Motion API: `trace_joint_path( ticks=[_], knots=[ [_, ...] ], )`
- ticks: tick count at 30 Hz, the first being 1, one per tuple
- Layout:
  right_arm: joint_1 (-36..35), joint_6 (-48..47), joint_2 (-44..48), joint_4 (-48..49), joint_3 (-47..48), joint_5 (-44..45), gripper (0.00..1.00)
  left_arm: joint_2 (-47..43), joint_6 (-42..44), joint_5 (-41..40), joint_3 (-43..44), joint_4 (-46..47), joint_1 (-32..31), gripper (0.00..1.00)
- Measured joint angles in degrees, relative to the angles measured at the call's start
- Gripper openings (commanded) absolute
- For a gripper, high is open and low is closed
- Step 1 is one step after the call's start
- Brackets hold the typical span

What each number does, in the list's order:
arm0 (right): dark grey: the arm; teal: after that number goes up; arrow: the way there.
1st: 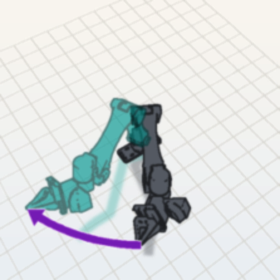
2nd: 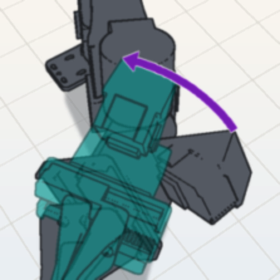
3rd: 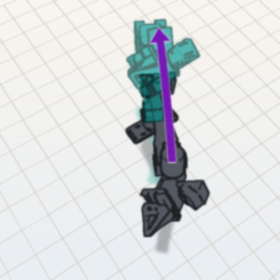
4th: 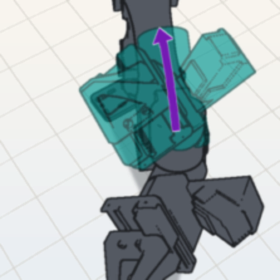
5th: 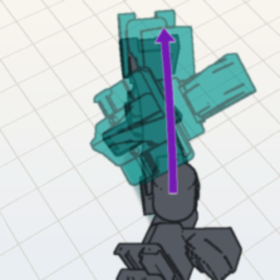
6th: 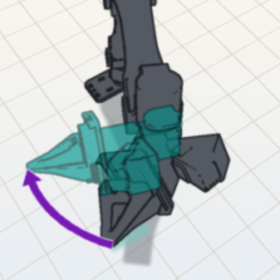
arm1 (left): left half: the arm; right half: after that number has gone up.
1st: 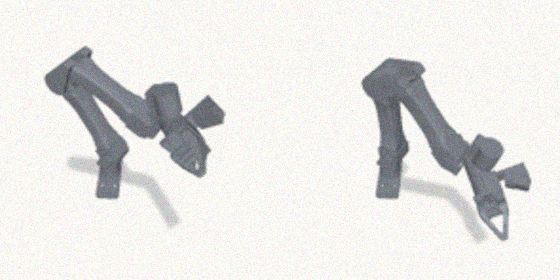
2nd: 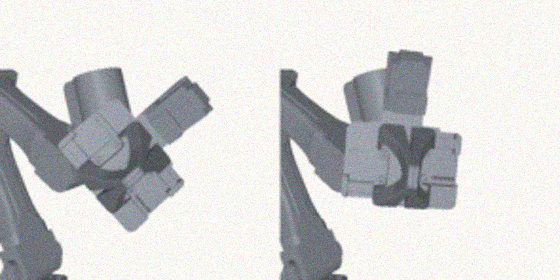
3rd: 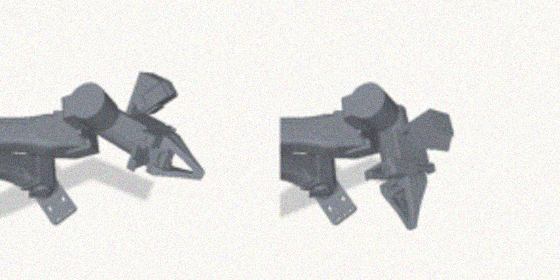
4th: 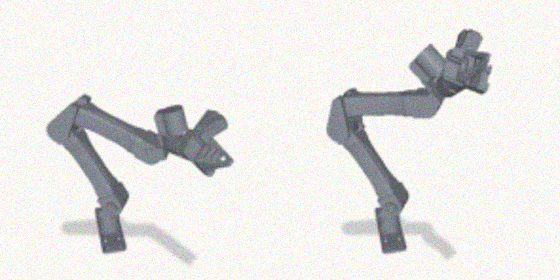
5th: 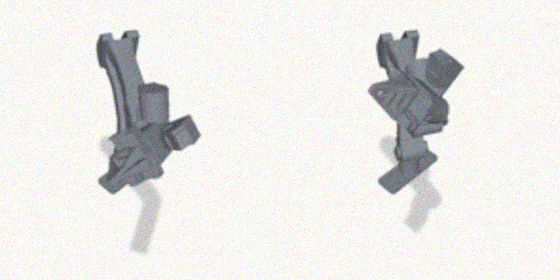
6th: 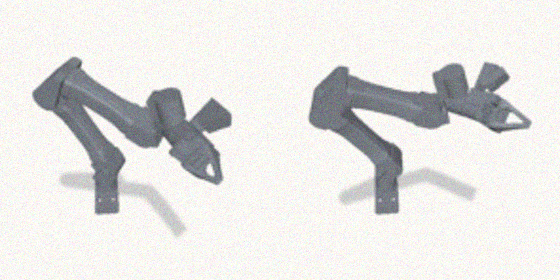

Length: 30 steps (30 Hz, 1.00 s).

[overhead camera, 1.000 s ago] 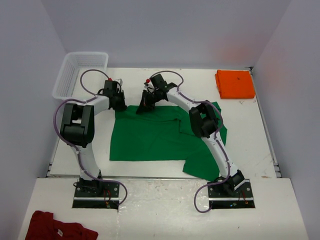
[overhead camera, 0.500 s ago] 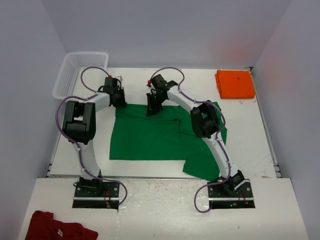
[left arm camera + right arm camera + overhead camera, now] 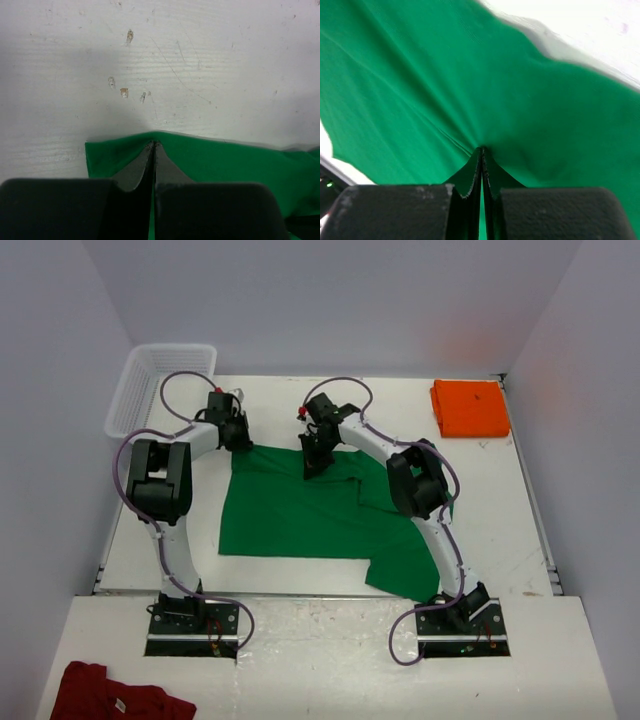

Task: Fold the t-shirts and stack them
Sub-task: Fold the flattened tshirt in 1/3 of the way

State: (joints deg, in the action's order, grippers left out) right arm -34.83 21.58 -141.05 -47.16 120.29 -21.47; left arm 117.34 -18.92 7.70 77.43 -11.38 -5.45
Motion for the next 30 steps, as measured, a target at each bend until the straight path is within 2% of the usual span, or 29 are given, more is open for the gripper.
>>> trace_joint_path(
  ticks=[3, 7, 15, 17, 21, 23, 24, 25, 30],
  knots=[
    [0.0, -0.87, 0.68, -0.02, -0.57, 1.49, 0.0, -0.57, -0.04, 0.09, -1.16, 1.4, 0.09, 0.01],
    [0.0, -2.14, 0.72, -0.94, 0.76, 2.12, 0.0, -3.26, -0.04, -0.57, -4.24, 1.62, 0.24, 0.14],
    [0.37, -4.17, 0.7, -2.4, 6.49, 4.68, 0.05, -11.91, -0.59, -2.43, -7.67, 0.46, -0.17, 0.32],
    [0.79, -4.35, 0.7, -3.1, 7.52, 5.22, 0.0, -13.9, -0.68, -3.08, -7.78, 0.44, -0.74, 0.32],
    [2.93, -4.0, 0.7, -5.09, 9.03, 5.44, 0.0, -16.31, -1.64, -5.31, -8.28, -0.66, -2.62, 0.32],
    [4.42, -3.8, 0.7, -5.55, 8.63, 5.44, 0.0, -17.51, -2.43, -6.56, -9.68, -0.98, -3.34, 0.36],
    [5.09, -3.8, 0.83, -5.42, 7.78, 5.44, 0.0, -18.25, -3.02, -7.28, -10.86, -1.11, -3.61, 0.43],
    [5.73, -3.76, 0.98, -5.42, 6.8, 5.51, 0.0, -19.04, -3.3, -8.13, -12.13, -1.25, -3.69, 0.45],
    [6.84, -3.43, 3.26, -4.98, -0.37, 5.44, 0.0, -23.28, -6.49, -11.08, -19.98, -1.09, -3.56, 0.45]
  ],
)
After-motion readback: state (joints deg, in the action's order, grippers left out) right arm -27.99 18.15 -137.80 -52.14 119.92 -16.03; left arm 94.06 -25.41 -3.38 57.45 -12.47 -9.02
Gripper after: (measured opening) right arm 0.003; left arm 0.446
